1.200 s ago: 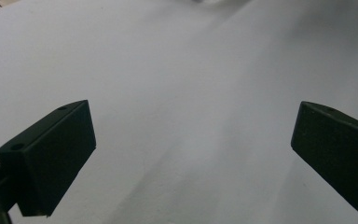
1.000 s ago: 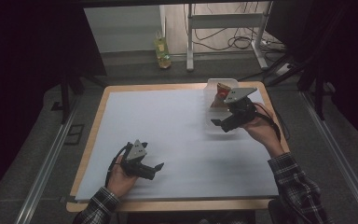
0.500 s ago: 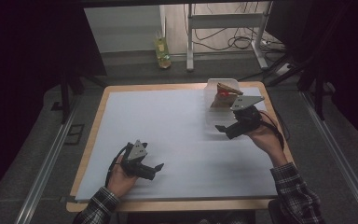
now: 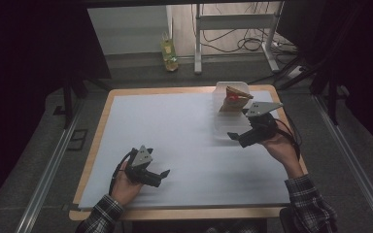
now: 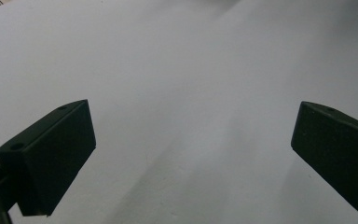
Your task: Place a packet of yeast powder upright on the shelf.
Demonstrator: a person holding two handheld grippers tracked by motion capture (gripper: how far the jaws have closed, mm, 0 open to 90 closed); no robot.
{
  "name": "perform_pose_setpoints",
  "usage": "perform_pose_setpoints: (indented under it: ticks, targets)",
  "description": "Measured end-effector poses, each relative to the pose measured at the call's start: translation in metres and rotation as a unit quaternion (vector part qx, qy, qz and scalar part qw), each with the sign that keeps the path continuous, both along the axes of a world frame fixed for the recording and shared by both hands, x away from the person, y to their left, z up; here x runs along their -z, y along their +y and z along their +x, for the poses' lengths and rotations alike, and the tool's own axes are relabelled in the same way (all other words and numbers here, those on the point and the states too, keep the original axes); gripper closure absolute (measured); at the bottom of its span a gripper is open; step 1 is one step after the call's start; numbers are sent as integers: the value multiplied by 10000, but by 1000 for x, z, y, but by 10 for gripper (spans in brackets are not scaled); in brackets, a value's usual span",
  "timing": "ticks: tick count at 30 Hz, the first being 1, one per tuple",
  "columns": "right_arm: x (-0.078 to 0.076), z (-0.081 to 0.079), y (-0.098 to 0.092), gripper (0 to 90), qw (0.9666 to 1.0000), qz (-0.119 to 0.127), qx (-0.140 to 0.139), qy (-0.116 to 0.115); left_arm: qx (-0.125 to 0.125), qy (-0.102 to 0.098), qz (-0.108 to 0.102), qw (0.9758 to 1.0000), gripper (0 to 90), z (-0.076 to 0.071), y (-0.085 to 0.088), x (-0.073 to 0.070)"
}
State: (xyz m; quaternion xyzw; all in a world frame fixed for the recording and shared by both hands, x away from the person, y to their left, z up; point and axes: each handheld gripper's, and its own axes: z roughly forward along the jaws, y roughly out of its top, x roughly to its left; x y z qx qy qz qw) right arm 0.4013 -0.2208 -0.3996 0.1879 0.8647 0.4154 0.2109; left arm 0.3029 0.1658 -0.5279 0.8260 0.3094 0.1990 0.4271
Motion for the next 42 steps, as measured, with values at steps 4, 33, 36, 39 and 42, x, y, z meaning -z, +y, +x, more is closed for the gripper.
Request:
perform_pose_setpoints:
  ticks: [4, 33, 36, 39, 42]
  targets:
    - [4, -4, 1, 17, 10000, -11, -28, 59, -10, 7, 20, 10000, 0, 0, 0, 0]
    - [28, -30, 12, 0, 9992, 3, -216, 321, -30, 2, 0, 10000, 0, 1, 4, 1]
    - [31, -33, 11, 0, 9992, 9, -221, 321, -28, -3, 3, 10000, 0, 1, 4, 1]
    - [34, -36, 10, 0, 9992, 1, -221, 327, -28, -5, 0, 10000, 0, 1, 4, 1]
    - [36, -39, 10, 0, 9991, 3, -212, 356, -36, 3, -23, 10000, 0, 1, 3, 1]
